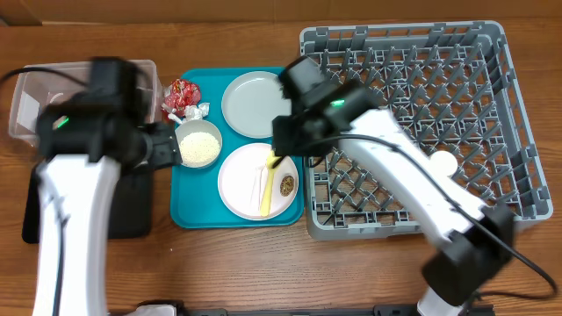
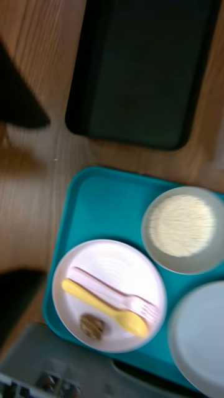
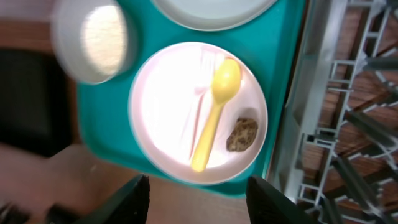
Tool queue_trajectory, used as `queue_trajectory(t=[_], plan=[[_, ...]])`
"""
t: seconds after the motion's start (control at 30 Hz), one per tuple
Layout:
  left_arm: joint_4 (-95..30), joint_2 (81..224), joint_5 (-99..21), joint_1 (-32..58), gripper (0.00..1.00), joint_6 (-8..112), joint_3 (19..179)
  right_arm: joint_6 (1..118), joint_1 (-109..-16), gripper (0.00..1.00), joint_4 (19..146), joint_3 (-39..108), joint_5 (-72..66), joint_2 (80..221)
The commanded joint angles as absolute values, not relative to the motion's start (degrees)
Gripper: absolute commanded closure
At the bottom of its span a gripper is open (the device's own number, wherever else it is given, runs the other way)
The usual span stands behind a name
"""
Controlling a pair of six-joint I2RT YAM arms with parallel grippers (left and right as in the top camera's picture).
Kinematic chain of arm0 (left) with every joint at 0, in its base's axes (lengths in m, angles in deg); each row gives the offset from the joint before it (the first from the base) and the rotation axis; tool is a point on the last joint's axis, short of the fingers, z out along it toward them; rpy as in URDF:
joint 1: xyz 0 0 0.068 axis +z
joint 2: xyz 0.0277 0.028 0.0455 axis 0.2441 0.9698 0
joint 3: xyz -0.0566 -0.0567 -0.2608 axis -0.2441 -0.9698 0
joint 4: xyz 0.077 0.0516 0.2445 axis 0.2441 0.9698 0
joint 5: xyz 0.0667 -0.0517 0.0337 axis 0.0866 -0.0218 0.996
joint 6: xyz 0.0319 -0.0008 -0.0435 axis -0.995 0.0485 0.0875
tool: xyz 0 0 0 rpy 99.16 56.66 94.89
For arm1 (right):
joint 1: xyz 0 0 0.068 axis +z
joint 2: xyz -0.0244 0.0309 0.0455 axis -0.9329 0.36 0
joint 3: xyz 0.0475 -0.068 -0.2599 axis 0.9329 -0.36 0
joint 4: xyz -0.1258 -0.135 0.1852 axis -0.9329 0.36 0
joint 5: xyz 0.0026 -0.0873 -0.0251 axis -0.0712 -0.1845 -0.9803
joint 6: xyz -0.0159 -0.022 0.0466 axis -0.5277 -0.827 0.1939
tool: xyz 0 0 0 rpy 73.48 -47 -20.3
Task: Sort waste into correct bins and load items into the dishwasher rack
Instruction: 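Grasp the yellow spoon from the pink plate with the right gripper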
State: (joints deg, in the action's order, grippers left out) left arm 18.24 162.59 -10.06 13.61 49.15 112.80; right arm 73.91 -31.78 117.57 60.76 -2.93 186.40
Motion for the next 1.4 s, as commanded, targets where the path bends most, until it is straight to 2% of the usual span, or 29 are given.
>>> queue_trajectory(t=[0.0, 0.23, 0.67, 0.83, 0.9, 1.0, 1.37], plan=[[18.4, 154.8, -8.9, 15.9, 0.0, 50.9, 116.4, 83.4, -29.3, 0.48, 115.9, 59.8, -8.5, 193.0], [18.6, 151.7, -8.1, 16.0, 0.0, 50.9, 116.3, 84.7, -27.3, 0.63, 111.8, 59.8, -3.0, 202.4], [18.6, 154.8, -8.1, 16.0, 0.0, 50.9, 116.3, 89.3, -26.1, 0.65, 110.2, 58.4, -3.6, 208.4], [18.6, 155.6, -8.1, 16.0, 0.0, 50.9, 116.3, 89.3, -26.1, 0.66, 110.1, 58.3, -4.0, 208.4], [18.6, 156.2, -8.1, 16.0, 0.0, 50.9, 116.3, 89.3, -26.1, 0.78, 110.1, 58.3, -5.7, 208.4], [18.5, 156.8, -8.1, 16.0, 0.0, 50.9, 116.3, 88.6, -26.1, 0.85, 110.3, 58.5, -7.7, 208.3], [18.5, 158.7, -8.1, 16.0, 0.0, 50.9, 116.3, 79.8, -25.7, 0.89, 115.5, 63.5, -13.9, 197.3]])
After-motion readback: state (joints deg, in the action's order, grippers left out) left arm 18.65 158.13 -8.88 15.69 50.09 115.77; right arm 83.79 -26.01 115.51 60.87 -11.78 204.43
